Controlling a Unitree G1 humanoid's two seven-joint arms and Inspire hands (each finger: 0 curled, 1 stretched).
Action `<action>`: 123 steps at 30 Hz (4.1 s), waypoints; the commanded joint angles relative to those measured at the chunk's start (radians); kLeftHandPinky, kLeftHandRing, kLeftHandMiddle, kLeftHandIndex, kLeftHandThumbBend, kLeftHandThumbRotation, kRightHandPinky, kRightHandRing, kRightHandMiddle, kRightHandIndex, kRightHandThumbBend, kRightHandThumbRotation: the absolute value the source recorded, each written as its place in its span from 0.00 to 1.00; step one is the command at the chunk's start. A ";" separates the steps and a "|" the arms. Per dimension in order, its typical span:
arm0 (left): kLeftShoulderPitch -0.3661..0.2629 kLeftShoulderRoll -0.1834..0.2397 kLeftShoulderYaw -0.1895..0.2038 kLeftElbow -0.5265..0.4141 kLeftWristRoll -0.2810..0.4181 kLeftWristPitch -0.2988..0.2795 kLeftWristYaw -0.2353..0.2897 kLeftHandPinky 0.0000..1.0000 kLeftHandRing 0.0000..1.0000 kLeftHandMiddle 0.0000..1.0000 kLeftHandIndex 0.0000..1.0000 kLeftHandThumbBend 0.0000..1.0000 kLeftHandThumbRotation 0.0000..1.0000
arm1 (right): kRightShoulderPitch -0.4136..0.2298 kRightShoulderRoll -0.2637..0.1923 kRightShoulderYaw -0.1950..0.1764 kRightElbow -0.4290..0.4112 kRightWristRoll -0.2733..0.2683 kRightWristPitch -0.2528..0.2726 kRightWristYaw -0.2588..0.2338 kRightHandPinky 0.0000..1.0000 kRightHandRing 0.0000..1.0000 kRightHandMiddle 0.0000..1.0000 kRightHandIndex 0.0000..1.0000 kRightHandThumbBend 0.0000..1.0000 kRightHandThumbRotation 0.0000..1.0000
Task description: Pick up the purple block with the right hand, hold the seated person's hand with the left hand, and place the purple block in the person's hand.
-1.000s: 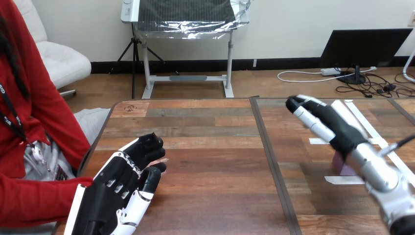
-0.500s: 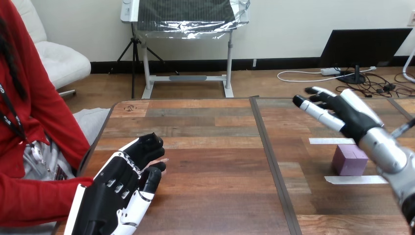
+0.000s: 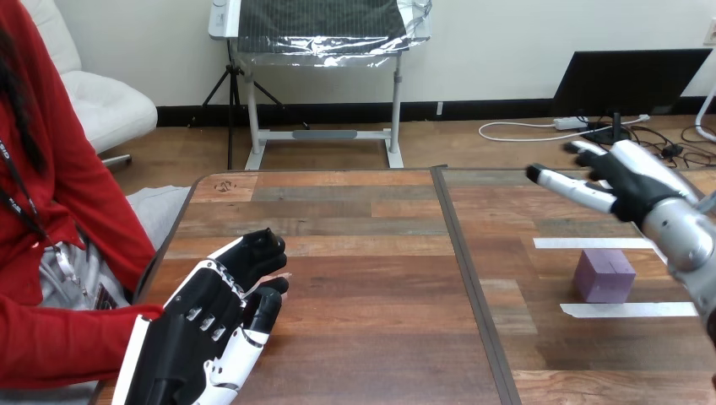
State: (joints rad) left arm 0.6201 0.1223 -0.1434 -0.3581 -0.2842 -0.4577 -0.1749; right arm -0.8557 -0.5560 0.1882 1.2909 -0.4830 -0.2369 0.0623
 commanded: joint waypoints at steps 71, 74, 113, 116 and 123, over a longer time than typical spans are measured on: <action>-0.060 -0.024 0.022 -0.024 -0.036 -0.046 -0.040 0.75 0.79 0.73 0.68 0.43 0.37 | -0.004 -0.006 0.125 0.066 -0.080 0.174 0.076 0.87 0.95 0.97 0.97 1.00 0.64; -0.062 -0.023 0.023 -0.021 -0.034 -0.050 -0.044 0.75 0.79 0.73 0.68 0.43 0.37 | -0.002 -0.001 0.131 0.067 -0.086 0.184 0.082 0.86 0.95 0.97 0.97 1.00 0.64; -0.059 -0.025 0.028 -0.021 -0.054 -0.057 -0.059 0.75 0.79 0.74 0.66 0.40 0.36 | 0.036 0.031 0.165 0.077 -0.104 0.203 0.135 0.82 0.94 0.98 0.97 0.95 0.41; -0.059 -0.024 0.031 -0.021 -0.052 -0.056 -0.059 0.74 0.79 0.74 0.66 0.40 0.36 | 0.033 0.032 0.167 0.078 -0.107 0.206 0.135 0.81 0.94 0.98 0.97 0.95 0.39; -0.062 -0.024 0.035 -0.017 -0.059 -0.057 -0.065 0.72 0.78 0.73 0.66 0.37 0.36 | 0.028 0.031 0.171 0.076 -0.111 0.202 0.135 0.78 0.93 0.97 0.95 0.94 0.31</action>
State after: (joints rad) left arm 0.6197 0.1206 -0.1329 -0.3581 -0.3268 -0.4877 -0.2323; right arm -0.8161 -0.5538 0.3464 1.3778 -0.5910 -0.0314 0.1805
